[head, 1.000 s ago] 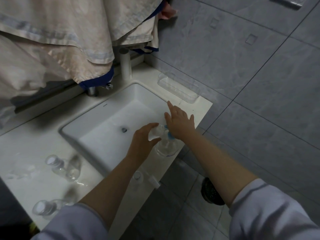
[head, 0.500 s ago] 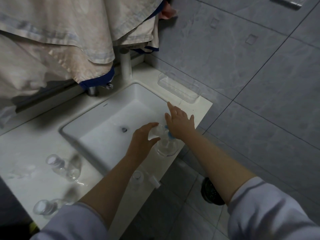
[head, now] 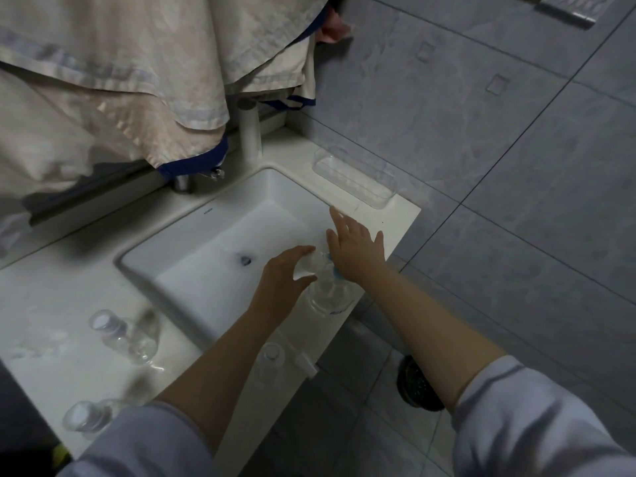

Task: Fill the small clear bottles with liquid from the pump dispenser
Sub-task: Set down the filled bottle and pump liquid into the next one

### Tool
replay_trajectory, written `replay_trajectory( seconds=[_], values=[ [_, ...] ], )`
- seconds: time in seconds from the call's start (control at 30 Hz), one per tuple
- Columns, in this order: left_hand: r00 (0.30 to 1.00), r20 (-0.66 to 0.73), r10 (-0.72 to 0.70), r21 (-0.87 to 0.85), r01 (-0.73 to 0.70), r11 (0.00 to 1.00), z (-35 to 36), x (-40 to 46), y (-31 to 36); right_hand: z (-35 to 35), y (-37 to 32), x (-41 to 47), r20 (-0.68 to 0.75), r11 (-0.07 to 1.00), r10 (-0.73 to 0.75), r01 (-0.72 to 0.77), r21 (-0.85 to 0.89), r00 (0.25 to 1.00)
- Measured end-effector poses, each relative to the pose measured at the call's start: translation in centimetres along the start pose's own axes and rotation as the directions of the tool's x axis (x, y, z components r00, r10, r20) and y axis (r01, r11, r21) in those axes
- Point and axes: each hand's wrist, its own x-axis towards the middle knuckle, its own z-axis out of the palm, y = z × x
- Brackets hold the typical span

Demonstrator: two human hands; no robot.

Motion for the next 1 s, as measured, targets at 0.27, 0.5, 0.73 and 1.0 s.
replay_trajectory(
  seconds=[0.27, 0.5, 0.73, 1.0],
  values=[
    [0.996, 0.079, -0.050, 0.029, 0.048, 0.998, -0.36, 0.08, -0.17, -0.59, 0.18, 0.21, 0.010, 0.999, 0.007, -0.007, 0.035, 1.000],
    [0.999, 0.039, -0.004, 0.027, 0.003, 1.000, 0.12, 0.15, -0.85, 0.05, 0.07, -0.12, 0.039, 0.996, 0.041, -0.044, 0.081, 0.998],
    [0.984, 0.158, -0.085, 0.030, 0.081, 0.996, -0.05, 0.55, -0.31, -0.75, 0.35, 0.37, 0.027, 0.998, 0.018, -0.020, 0.059, 0.999],
    [0.999, 0.035, 0.001, 0.018, -0.001, 1.000, 0.46, 0.21, -0.81, 0.03, 0.26, 0.13, 0.062, 0.996, 0.048, -0.052, 0.070, 0.997]
  ],
)
